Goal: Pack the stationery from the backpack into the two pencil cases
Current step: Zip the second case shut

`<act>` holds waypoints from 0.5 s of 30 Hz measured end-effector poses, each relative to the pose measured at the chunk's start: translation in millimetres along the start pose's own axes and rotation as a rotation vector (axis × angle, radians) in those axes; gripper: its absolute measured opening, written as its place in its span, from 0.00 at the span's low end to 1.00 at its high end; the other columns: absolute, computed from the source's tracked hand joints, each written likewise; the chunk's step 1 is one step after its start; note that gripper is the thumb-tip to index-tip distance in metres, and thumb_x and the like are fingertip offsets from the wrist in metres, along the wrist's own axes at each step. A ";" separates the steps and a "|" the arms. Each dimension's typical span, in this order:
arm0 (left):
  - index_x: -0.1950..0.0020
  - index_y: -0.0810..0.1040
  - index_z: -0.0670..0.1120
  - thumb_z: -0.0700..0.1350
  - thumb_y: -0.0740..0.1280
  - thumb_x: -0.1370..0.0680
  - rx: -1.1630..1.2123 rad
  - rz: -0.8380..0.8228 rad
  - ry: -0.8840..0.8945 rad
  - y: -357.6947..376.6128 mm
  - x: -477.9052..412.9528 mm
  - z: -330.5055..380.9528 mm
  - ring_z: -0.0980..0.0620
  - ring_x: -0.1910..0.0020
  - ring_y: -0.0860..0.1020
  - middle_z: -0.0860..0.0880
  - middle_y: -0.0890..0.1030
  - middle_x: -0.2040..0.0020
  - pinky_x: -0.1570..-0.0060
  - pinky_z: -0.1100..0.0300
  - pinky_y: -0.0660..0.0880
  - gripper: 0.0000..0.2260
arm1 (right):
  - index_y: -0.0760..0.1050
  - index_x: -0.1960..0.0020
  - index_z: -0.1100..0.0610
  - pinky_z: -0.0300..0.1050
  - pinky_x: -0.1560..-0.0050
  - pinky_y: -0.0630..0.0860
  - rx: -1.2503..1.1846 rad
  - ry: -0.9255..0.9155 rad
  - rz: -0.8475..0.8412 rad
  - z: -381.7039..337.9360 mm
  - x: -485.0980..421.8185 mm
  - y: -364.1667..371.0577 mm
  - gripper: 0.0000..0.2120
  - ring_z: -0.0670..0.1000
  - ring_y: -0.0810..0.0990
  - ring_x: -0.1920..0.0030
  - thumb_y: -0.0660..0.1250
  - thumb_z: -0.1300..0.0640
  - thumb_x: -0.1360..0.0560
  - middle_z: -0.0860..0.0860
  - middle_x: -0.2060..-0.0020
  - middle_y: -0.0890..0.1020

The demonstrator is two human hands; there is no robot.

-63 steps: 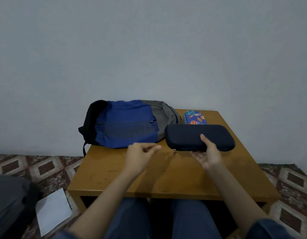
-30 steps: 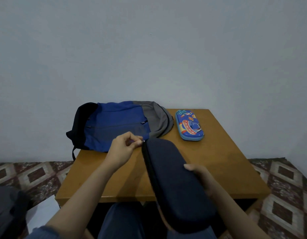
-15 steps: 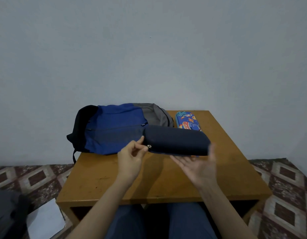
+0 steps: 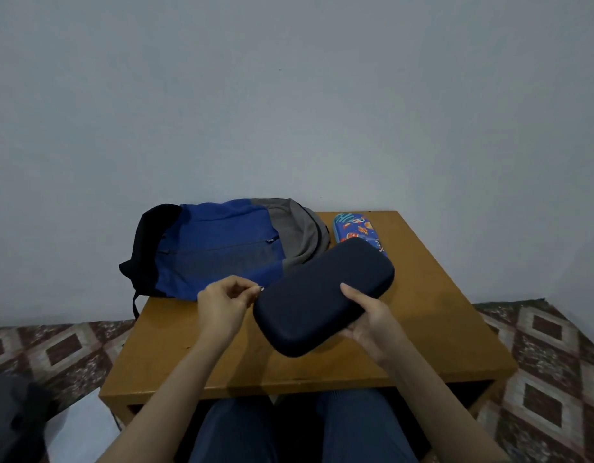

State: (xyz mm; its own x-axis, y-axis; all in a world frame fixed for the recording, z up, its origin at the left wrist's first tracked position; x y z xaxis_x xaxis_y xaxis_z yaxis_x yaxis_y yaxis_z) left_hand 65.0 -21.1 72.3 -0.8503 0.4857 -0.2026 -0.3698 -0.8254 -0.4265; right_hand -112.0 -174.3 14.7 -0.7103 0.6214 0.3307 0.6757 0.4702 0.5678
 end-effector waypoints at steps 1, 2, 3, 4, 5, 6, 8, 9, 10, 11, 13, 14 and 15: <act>0.63 0.80 0.50 0.40 0.71 0.27 -0.056 -0.015 0.014 2.9 0.0 0.1 0.55 0.57 0.81 0.52 0.83 0.61 0.52 0.58 0.77 0.07 | 0.66 0.33 0.60 0.56 0.56 0.79 0.031 -0.009 0.024 -0.7 -1.0 -2.3 0.24 0.58 0.78 0.44 0.68 0.62 0.27 0.57 0.42 0.78; 0.60 0.82 0.49 0.42 0.71 0.27 -0.109 -0.017 0.048 3.7 1.9 3.3 0.54 0.53 0.80 0.52 0.83 0.56 0.50 0.61 0.76 0.03 | 0.66 0.33 0.61 0.56 0.57 0.79 0.065 -0.016 0.053 -1.6 -2.3 -4.5 0.26 0.58 0.79 0.44 0.69 0.61 0.28 0.57 0.41 0.78; 0.54 0.83 0.48 0.45 0.71 0.27 -0.153 -0.023 0.104 5.6 6.1 11.1 0.54 0.48 0.79 0.52 0.82 0.49 0.47 0.63 0.73 0.03 | 0.65 0.33 0.61 0.55 0.58 0.80 0.099 -0.017 0.090 -2.5 -2.4 -7.1 0.27 0.58 0.79 0.45 0.70 0.61 0.29 0.57 0.42 0.78; 0.47 0.82 0.48 0.49 0.71 0.27 -0.179 -0.064 0.177 11.7 12.3 20.1 0.56 0.42 0.76 0.53 0.79 0.42 0.43 0.64 0.70 0.10 | 0.64 0.33 0.61 0.55 0.60 0.79 0.133 -0.013 0.124 -3.0 -2.6 -8.9 0.28 0.59 0.80 0.47 0.71 0.60 0.29 0.58 0.42 0.78; 0.39 0.78 0.49 0.55 0.70 0.27 -0.204 -0.159 0.268 23.8 21.7 31.2 0.58 0.37 0.71 0.56 0.74 0.35 0.37 0.63 0.66 0.18 | 0.64 0.33 0.60 0.54 0.62 0.79 0.155 -0.011 0.152 -3.5 -2.9 -9.7 0.28 0.59 0.80 0.48 0.71 0.60 0.29 0.58 0.43 0.78; 0.32 0.71 0.51 0.60 0.68 0.28 -0.282 -0.280 0.371 41.5 34.7 42.2 0.60 0.32 0.64 0.58 0.67 0.31 0.32 0.62 0.59 0.27 | 0.64 0.33 0.60 0.53 0.63 0.79 0.168 -0.014 0.168 -5.0 -3.3 -9.5 0.28 0.59 0.80 0.50 0.71 0.60 0.29 0.58 0.44 0.78; 0.24 0.55 0.52 0.65 0.64 0.29 -0.571 -0.420 0.570 73.8 62.6 53.4 0.60 0.27 0.52 0.60 0.54 0.26 0.28 0.61 0.44 0.39 | 0.64 0.33 0.59 0.51 0.64 0.78 0.197 -0.040 0.181 -9.9 -3.4 -5.9 0.28 0.58 0.81 0.52 0.71 0.60 0.29 0.58 0.45 0.78; 0.23 0.48 0.50 0.63 0.64 0.27 -0.676 -0.421 0.623 83.4 71.1 53.5 0.58 0.26 0.48 0.57 0.49 0.25 0.29 0.62 0.40 0.40 | 0.64 0.34 0.59 0.50 0.65 0.79 0.223 -0.062 0.188 -13.8 -3.2 -4.7 0.28 0.57 0.81 0.53 0.72 0.59 0.29 0.58 0.45 0.78; 0.23 0.44 0.48 0.59 0.63 0.24 -0.739 -0.402 0.625 87.3 73.0 51.4 0.55 0.25 0.46 0.54 0.47 0.23 0.29 0.62 0.40 0.38 | 0.64 0.34 0.58 0.48 0.66 0.79 0.255 -0.085 0.184 -17.4 -3.0 -2.1 0.28 0.56 0.81 0.54 0.72 0.59 0.29 0.57 0.45 0.78; 0.23 0.45 0.46 0.54 0.63 0.23 -0.748 -0.362 0.603 86.2 71.7 50.6 0.52 0.24 0.49 0.50 0.49 0.23 0.29 0.62 0.43 0.36 | 0.64 0.35 0.57 0.46 0.68 0.80 0.287 -0.107 0.167 -20.8 -1.8 1.6 0.26 0.56 0.82 0.54 0.72 0.58 0.29 0.57 0.46 0.79; 0.25 0.57 0.44 0.49 0.66 0.24 -0.553 -0.263 0.547 75.0 64.2 52.3 0.48 0.30 0.66 0.45 0.66 0.28 0.32 0.61 0.63 0.30 | 0.67 0.38 0.58 0.43 0.67 0.81 0.355 -0.146 0.121 -27.4 1.7 7.8 0.22 0.55 0.83 0.58 0.70 0.54 0.28 0.57 0.49 0.80; 0.30 0.66 0.45 0.48 0.68 0.25 -0.402 -0.229 0.491 66.8 59.0 51.5 0.50 0.39 0.74 0.47 0.75 0.37 0.41 0.63 0.71 0.25 | 0.69 0.39 0.59 0.40 0.66 0.81 0.401 -0.173 0.102 -30.8 3.0 9.8 0.21 0.53 0.84 0.59 0.69 0.53 0.28 0.57 0.50 0.81; 0.37 0.72 0.46 0.46 0.69 0.26 -0.273 -0.193 0.423 59.2 52.1 48.9 0.53 0.48 0.78 0.49 0.79 0.46 0.52 0.66 0.75 0.19 | 0.70 0.40 0.59 0.38 0.66 0.80 0.455 -0.208 0.097 -34.8 5.0 9.3 0.19 0.51 0.84 0.59 0.69 0.52 0.27 0.57 0.50 0.81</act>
State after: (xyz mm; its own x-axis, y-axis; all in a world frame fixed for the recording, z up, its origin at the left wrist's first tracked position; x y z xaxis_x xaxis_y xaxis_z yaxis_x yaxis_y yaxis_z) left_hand -19.5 -58.7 79.5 -0.5308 0.7410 -0.4113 -0.3460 -0.6325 -0.6930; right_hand -116.1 -188.6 47.9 -0.6167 0.7659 0.1819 0.7872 0.6003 0.1409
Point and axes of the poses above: each hand's wrist, its own x-axis away from the middle knuckle, its own y-axis out of the palm, z = x × y, the point moved 10 cm from there along -x, towards the middle knuckle
